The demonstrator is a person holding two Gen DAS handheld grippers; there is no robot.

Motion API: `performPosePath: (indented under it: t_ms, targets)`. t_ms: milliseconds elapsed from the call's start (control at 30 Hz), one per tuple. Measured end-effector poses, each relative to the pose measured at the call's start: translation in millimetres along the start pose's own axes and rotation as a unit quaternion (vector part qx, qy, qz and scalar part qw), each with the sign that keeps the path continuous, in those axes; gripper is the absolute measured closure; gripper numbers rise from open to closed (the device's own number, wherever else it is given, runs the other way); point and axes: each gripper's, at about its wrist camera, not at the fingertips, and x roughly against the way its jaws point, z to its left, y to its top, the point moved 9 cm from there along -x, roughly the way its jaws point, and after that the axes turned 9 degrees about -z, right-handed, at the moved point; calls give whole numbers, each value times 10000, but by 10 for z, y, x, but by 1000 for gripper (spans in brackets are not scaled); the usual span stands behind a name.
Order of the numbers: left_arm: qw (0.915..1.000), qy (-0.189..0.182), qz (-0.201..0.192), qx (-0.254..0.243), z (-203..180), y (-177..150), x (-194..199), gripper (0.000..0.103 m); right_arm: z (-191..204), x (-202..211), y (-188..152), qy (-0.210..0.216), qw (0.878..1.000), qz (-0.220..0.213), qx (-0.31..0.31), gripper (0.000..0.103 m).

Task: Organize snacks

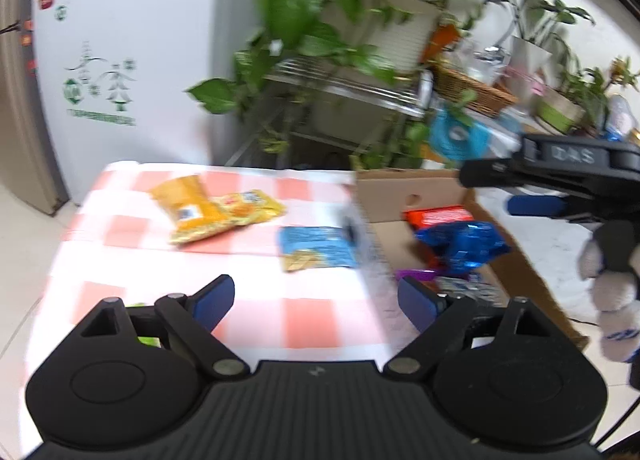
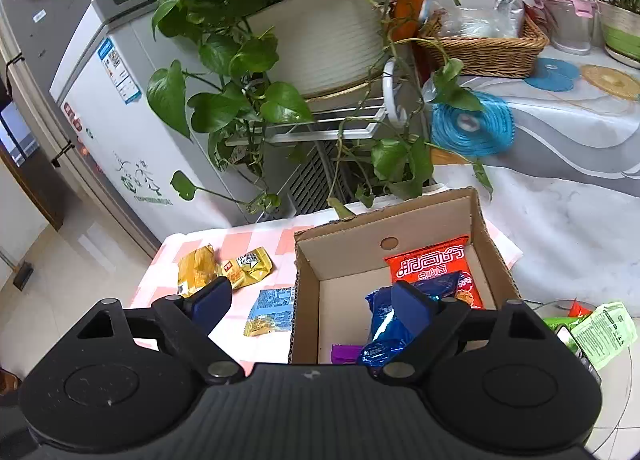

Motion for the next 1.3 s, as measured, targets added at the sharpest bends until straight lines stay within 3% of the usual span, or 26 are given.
performPosePath:
  t_ms: [500, 733, 1033, 1300]
  targets:
    - [9964, 801, 235, 158, 1088, -93, 27, 11, 358, -188, -116, 346, 9978, 179, 542, 10]
    - [9944, 925, 507, -34, 1254, -281, -109, 10, 573, -371, -223, 564, 9957, 307, 671, 10]
    - [9877, 1203, 916, 397, 1478, -547, -382, 10, 853, -711, -406, 648, 9896, 378, 1229, 10]
    - [9832, 1256, 1198, 566, 1532, -687, -530, 10, 937, -1165, -582, 367, 9883, 503, 1390, 10]
